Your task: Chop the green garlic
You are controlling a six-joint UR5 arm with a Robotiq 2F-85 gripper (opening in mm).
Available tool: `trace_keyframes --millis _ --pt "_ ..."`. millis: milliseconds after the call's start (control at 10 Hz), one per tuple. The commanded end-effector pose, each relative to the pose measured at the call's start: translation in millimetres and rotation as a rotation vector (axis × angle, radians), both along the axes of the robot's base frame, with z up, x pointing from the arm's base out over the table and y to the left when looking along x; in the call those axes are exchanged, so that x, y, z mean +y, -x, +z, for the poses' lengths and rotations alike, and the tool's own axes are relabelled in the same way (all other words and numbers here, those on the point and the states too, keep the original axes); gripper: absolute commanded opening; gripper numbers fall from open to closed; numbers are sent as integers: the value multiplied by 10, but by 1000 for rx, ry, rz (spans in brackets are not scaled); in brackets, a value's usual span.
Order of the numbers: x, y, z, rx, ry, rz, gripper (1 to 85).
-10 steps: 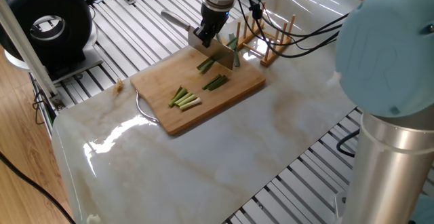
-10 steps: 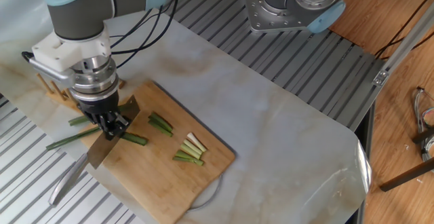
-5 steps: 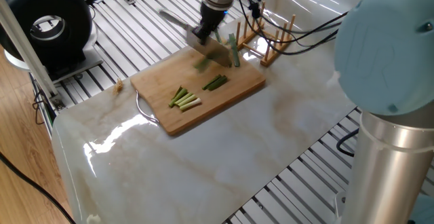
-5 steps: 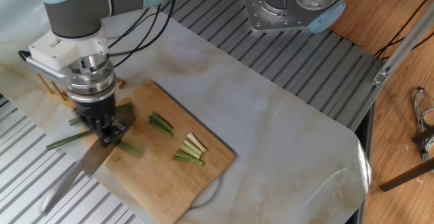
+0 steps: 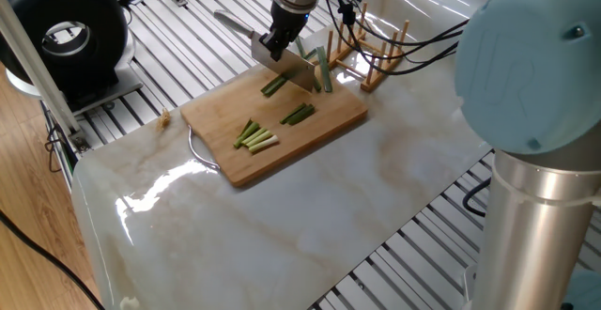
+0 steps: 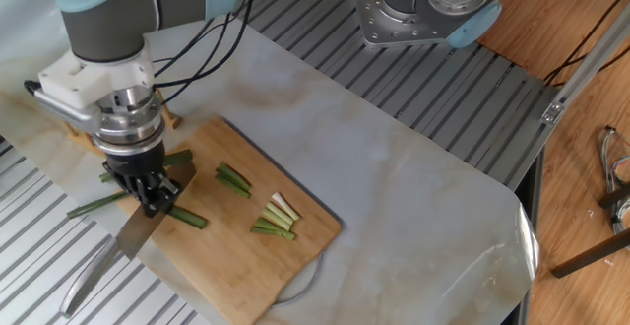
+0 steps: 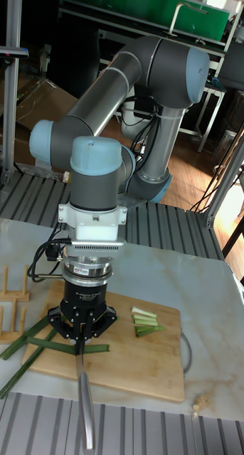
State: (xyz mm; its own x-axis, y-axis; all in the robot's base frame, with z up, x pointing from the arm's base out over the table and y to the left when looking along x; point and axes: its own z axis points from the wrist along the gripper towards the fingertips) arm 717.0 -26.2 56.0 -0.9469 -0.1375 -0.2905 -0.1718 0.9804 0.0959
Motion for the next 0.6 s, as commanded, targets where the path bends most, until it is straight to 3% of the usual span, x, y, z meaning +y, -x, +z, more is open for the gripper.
trace_keyframes --millis 0,200,500 --pt "-27 27 98 1 -14 9 13" --pt "-74 56 153 -1 -17 25 13" --pt "79 -64 5 -19 -15 -3 13"
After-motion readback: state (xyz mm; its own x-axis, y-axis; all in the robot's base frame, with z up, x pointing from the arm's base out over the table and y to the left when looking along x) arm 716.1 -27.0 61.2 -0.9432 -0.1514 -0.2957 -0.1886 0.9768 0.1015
